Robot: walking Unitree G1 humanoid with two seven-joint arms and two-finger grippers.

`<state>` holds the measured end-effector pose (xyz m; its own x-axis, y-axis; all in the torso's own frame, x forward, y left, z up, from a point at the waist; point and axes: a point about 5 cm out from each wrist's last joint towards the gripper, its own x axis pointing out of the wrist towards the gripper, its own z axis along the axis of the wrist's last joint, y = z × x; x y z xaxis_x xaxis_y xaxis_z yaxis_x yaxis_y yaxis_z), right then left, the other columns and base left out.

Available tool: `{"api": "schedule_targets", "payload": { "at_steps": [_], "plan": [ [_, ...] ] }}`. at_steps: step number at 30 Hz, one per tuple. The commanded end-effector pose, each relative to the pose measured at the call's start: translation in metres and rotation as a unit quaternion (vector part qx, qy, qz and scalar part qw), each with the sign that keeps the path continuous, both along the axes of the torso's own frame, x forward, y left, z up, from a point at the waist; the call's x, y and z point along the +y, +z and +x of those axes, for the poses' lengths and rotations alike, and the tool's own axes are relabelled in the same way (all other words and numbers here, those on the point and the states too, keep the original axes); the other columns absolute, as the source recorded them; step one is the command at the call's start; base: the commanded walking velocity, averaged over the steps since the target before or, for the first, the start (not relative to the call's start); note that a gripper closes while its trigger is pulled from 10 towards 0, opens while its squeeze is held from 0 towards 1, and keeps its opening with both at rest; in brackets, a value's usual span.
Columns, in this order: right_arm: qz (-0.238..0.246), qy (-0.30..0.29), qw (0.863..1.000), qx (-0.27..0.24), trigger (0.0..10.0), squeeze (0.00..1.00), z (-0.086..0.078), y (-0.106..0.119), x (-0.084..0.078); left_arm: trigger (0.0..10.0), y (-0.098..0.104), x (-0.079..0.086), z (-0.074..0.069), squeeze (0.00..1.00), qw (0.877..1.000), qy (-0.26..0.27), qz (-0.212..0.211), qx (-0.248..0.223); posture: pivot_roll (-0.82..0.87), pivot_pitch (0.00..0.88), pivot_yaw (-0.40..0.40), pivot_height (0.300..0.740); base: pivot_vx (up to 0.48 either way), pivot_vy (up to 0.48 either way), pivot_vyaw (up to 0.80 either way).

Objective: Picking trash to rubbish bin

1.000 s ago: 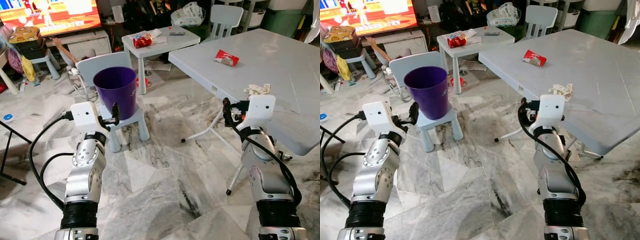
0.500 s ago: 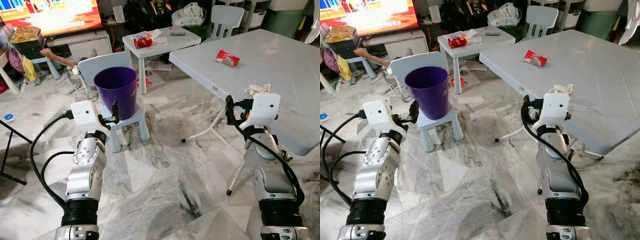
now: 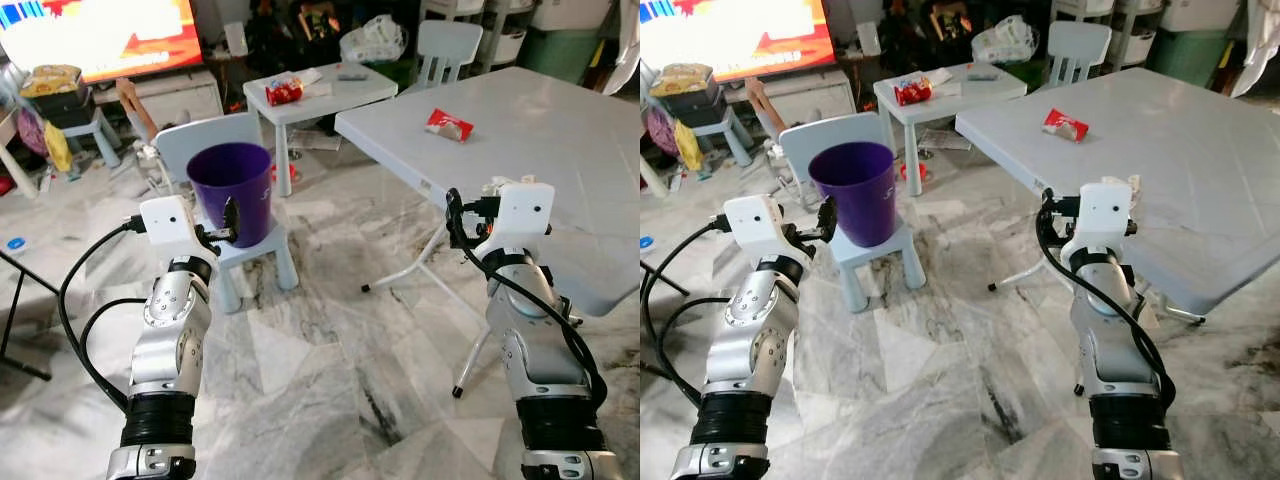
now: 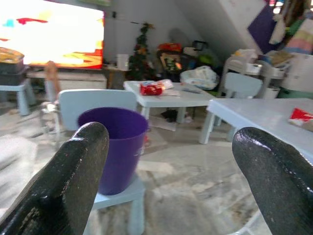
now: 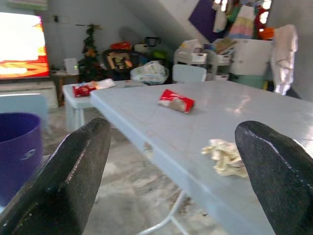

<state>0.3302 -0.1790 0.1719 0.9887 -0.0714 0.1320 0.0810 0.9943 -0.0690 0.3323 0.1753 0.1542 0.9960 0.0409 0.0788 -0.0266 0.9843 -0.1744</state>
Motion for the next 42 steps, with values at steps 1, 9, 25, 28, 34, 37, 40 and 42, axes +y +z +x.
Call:
{"api": "schedule_targets", "payload": {
  "at_steps": [1, 9, 25, 28, 34, 37, 40, 42],
  "plan": [
    [-0.006, 0.005, 1.000, -0.017, 10.0, 0.00, 0.0012, 0.0090, 0.0012, 10.0, 0.0026, -0.0011, 0.0025, 0.00, 1.000, -0.005, 0.002, -0.004, -0.02, 0.000, 0.033, 0.740, 0.394, 0.000, 0.00],
    [-0.010, 0.006, 1.000, -0.020, 10.0, 0.00, 0.0014, 0.0100, 0.0014, 10.0, 0.0017, -0.0020, 0.0023, 0.00, 1.000, -0.006, 0.001, -0.002, -0.02, 0.000, 0.032, 0.740, 0.396, 0.000, 0.00],
    [-0.010, -0.004, 1.000, -0.014, 10.0, 0.00, 0.0023, 0.0091, -0.0010, 10.0, -0.0011, -0.0029, 0.0022, 0.00, 1.000, -0.008, 0.000, 0.005, -0.03, 0.000, 0.031, 0.740, 0.394, 0.000, -0.19],
    [-0.009, -0.004, 1.000, -0.014, 10.0, 0.00, 0.0021, 0.0089, -0.0010, 10.0, -0.0012, -0.0030, 0.0020, 0.00, 1.000, -0.008, 0.000, 0.005, -0.03, 0.000, 0.031, 0.740, 0.393, 0.000, -0.30],
    [-0.011, -0.005, 1.000, -0.011, 10.0, 0.00, 0.0028, 0.0086, -0.0013, 10.0, -0.0022, -0.0035, 0.0019, 0.00, 1.000, -0.008, 0.000, 0.007, -0.03, 0.000, 0.030, 0.740, 0.389, 0.000, -0.26],
    [-0.010, -0.006, 1.000, -0.010, 10.0, 0.00, 0.0029, 0.0085, -0.0014, 10.0, -0.0024, -0.0033, 0.0019, 0.00, 1.000, -0.007, 0.000, 0.008, -0.03, 0.000, 0.029, 0.740, 0.373, 0.000, -0.79],
    [-0.010, -0.006, 1.000, -0.015, 10.0, 0.00, 0.0027, 0.0096, -0.0018, 10.0, -0.0025, -0.0034, 0.0019, 0.00, 1.000, -0.006, 0.000, 0.009, -0.03, 0.000, 0.029, 0.740, 0.341, 0.000, -0.18],
    [-0.012, -0.005, 1.000, -0.015, 10.0, 0.00, 0.0028, 0.0098, -0.0018, 10.0, -0.0029, -0.0036, 0.0021, 0.00, 1.000, -0.006, 0.000, 0.010, -0.03, 0.000, 0.028, 0.740, 0.341, 0.000, 0.00]
  ]
}}
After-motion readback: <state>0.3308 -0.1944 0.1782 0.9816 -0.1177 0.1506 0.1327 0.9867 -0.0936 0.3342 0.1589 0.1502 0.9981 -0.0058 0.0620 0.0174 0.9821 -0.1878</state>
